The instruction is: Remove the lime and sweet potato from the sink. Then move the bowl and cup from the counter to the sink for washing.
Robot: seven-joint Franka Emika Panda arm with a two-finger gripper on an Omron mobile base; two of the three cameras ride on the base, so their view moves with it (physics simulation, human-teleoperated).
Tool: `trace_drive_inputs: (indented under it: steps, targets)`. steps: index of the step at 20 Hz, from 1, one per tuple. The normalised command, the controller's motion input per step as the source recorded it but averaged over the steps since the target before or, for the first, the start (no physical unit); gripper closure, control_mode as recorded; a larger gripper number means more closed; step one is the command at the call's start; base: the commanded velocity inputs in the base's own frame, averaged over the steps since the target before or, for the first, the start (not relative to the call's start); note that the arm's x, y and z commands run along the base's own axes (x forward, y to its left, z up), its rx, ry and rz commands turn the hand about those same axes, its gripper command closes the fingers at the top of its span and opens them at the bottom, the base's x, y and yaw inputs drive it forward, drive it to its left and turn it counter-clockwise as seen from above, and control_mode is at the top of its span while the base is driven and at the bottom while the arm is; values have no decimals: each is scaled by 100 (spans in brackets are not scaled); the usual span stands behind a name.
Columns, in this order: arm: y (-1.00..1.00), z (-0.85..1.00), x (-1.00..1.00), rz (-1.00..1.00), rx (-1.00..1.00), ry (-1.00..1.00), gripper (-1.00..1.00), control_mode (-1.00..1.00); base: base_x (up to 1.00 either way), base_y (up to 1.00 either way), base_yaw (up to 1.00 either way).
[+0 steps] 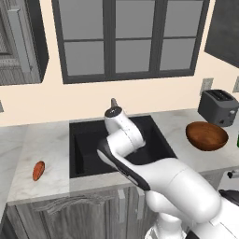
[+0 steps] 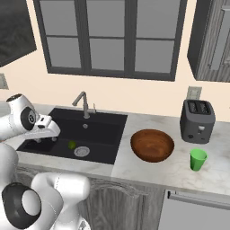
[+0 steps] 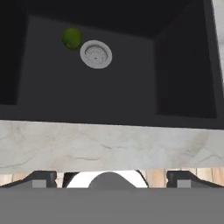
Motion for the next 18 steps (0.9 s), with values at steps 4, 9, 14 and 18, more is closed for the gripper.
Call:
trace_drive_inputs:
  steps: [4, 9, 14, 18]
  targets:
    - [-11, -7, 17, 1, 4, -11, -100, -100, 0, 0, 0]
    - [-8, -4, 22, 4, 6, -9, -100, -100, 0, 0, 0]
    - [-4, -6, 21, 7, 11, -6, -100, -100, 0, 0, 0]
    - [0, -8, 23, 8, 12, -1, -100, -100, 0, 0, 0]
